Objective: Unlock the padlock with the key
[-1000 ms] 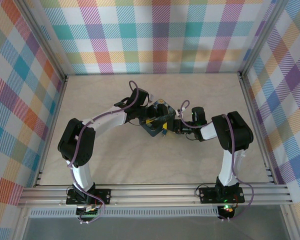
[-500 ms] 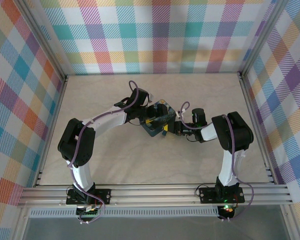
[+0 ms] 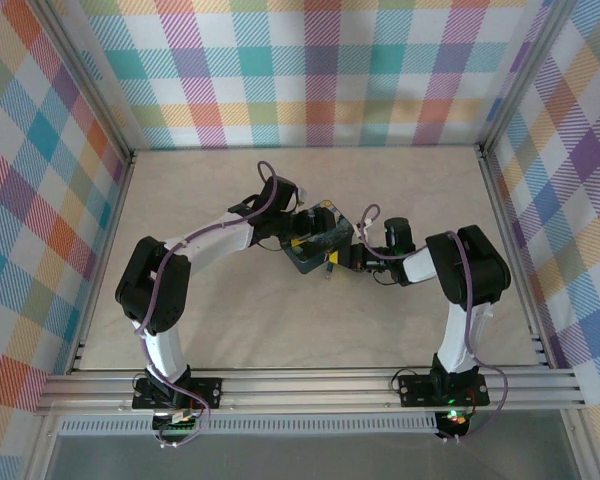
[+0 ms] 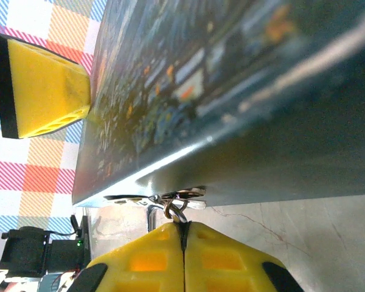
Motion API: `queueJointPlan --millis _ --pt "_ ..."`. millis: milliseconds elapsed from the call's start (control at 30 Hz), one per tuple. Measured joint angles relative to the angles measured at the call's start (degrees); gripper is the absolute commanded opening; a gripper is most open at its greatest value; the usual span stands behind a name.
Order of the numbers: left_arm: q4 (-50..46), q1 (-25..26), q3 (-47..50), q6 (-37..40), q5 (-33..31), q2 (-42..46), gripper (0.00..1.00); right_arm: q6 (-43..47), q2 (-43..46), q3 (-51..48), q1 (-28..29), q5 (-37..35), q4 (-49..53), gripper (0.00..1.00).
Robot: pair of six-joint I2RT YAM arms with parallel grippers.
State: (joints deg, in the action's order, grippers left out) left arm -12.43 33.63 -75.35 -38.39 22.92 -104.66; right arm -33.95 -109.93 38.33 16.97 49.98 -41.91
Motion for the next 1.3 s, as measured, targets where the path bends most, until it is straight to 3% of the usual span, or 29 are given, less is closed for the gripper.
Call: queueJointPlan --millis 367,867,1300 --pt "0.87 0.07 0.9 0.0 -0.04 0.39 1.0 -1.29 2.75 -1.86 -0.07 -3.28 0.76 0.01" --pt "3.61 0.92 2.82 0.0 -1.62 1.33 1.0 -11.85 2.75 -4.17 -0.07 -9.35 -6.54 0.0" --pt "3.63 1.01 2.86 0.0 -1.73 1.36 1.0 -15.8 2.78 -4.17 -0.11 -13.55 -8.59 0.0"
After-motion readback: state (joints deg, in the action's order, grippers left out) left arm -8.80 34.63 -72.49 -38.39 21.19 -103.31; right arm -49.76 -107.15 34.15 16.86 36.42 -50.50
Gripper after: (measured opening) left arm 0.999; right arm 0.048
